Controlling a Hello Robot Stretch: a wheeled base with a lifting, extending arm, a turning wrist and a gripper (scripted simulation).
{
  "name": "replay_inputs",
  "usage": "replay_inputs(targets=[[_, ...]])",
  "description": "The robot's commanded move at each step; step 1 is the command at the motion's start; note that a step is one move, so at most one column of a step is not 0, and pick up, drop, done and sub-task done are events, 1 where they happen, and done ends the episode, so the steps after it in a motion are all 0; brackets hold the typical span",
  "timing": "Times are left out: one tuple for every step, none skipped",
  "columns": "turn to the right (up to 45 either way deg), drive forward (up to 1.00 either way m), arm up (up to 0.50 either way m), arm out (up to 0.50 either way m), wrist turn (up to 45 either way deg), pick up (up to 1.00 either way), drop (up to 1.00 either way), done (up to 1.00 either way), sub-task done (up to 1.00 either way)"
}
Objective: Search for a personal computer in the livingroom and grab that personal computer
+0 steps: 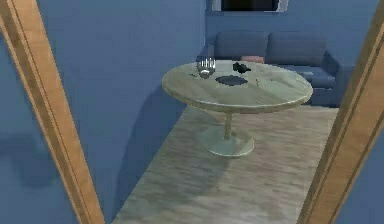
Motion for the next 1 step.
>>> replay_inputs(targets=[[12.0,0.0,0.0,0.0,0.0,0.0,0.0,0.0,0.0]])
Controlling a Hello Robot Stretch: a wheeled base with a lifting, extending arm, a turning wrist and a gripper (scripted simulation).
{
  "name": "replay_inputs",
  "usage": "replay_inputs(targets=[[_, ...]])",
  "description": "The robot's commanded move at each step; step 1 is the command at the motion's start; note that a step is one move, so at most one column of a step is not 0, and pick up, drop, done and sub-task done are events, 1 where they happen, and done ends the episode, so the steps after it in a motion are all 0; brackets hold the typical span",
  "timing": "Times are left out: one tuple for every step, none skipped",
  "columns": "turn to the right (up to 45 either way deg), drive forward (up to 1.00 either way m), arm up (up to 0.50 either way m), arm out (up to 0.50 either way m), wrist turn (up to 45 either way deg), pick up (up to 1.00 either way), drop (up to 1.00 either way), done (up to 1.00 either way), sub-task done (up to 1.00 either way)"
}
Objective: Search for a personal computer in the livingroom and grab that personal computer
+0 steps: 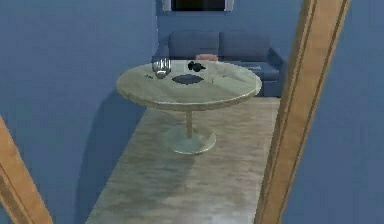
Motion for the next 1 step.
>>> replay_inputs(targets=[[0.0,0.65,0.0,0.0,0.0,0.0,0.0,0.0,0.0]])
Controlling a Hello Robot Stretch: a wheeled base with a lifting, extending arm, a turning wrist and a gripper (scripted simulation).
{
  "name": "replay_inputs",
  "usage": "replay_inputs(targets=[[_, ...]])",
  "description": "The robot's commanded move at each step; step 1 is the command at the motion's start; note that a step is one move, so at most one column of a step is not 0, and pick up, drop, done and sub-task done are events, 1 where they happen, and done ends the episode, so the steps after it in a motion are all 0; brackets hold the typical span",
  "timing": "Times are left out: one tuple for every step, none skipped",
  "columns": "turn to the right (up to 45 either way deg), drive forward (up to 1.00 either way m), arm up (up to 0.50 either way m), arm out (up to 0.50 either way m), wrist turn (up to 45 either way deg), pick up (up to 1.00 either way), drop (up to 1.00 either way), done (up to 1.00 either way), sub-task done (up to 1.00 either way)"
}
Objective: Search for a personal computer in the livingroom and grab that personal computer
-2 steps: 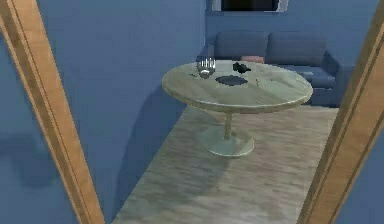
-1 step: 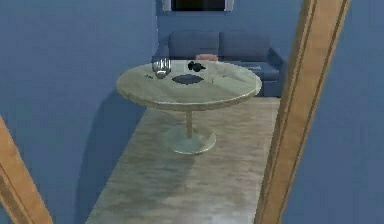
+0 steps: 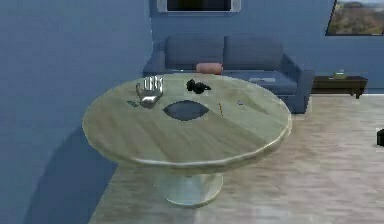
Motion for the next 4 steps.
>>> replay_inputs(targets=[[39.0,0.0,0.0,0.0,0.0,0.0,0.0,0.0,0.0],[0.0,0.3,0.0,0.0,0.0,0.0,0.0,0.0,0.0],[45.0,0.0,0.0,0.0,0.0,0.0,0.0,0.0,0.0],[3.0,0.0,0.0,0.0,0.0,0.0,0.0,0.0,0.0]])
